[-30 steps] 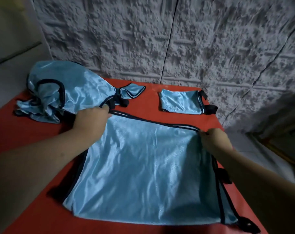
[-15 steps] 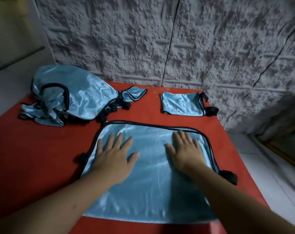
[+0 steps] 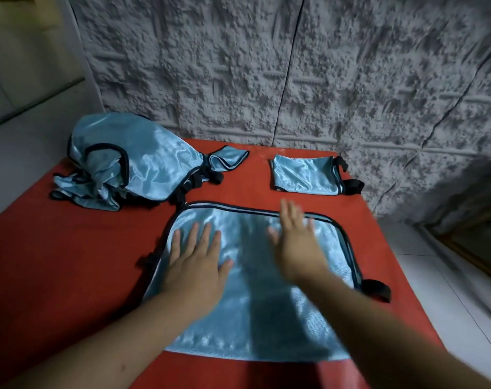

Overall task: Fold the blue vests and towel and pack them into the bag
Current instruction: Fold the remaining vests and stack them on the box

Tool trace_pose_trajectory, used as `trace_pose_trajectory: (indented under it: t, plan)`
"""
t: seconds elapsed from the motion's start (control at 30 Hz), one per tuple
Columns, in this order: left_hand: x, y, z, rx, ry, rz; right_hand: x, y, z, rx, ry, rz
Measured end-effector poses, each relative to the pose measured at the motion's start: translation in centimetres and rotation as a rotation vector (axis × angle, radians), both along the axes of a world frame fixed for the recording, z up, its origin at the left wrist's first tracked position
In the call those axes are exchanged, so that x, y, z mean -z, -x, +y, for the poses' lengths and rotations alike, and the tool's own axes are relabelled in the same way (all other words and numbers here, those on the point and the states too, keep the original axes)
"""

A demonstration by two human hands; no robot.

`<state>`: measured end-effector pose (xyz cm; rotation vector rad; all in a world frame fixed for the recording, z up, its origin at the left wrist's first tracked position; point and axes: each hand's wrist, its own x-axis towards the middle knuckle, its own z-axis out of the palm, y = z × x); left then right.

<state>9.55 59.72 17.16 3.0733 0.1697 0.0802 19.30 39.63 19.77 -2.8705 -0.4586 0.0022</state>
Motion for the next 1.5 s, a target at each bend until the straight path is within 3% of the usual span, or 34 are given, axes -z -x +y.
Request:
trace_pose_trajectory:
  t: [0.1,0.17,0.33,0.5,0.63,0.73,0.8,0.9,1.13,1.33,1.5]
  plan:
    - [1.1,3.8,-1.5,0.058,-0.005,-0.061,0.5,9.1,1.8,-0.146,-0.034,0.094]
    - [2.6,6.0,-1.2,0.023,0.001,-0.011,2.4,12.5,-0.6,-0.112,0.027,0.149]
    - [4.4,8.7,2.2,-0.005,-0.038,0.007,3.9,12.5,-9.8,0.134,0.147,0.106]
    - [3.4,9.1,3.1,-0.009,0.055,0.047,3.5,12.4,-13.2,0.250,0.024,0.139]
    - [-0.1,9.2,3.9,0.042,0.337,-0.069,-0.1,12.0,-14.8,0.428,-0.233,-0.124]
    - [-2.7,9.5,5.3,-0.106,0.315,-0.277,-3.6,13.0,-16.6,0.502,-0.139,0.011]
    - [-4.3,10.1,6.5,-0.263,0.291,-0.123,-3.8,14.8,-16.8,0.453,-0.007,0.244]
    - [-4.7,11.3,7.3,-0.361,0.277,0.180,-2.3,16.7,-16.1,0.405,-0.014,0.343]
    - [-2.9,13.3,7.6,-0.503,0.565,0.113,-0.6,16.3,-14.8,0.456,-0.115,0.236]
    - [-2.6,13.6,7.7,-0.572,0.678,0.076,0.1,16.0,-15.9,0.539,-0.274,0.262]
    - [-2.9,13.4,7.2,-0.580,0.737,0.078,0.2,16.0,-16.9,0.728,-0.805,0.314]
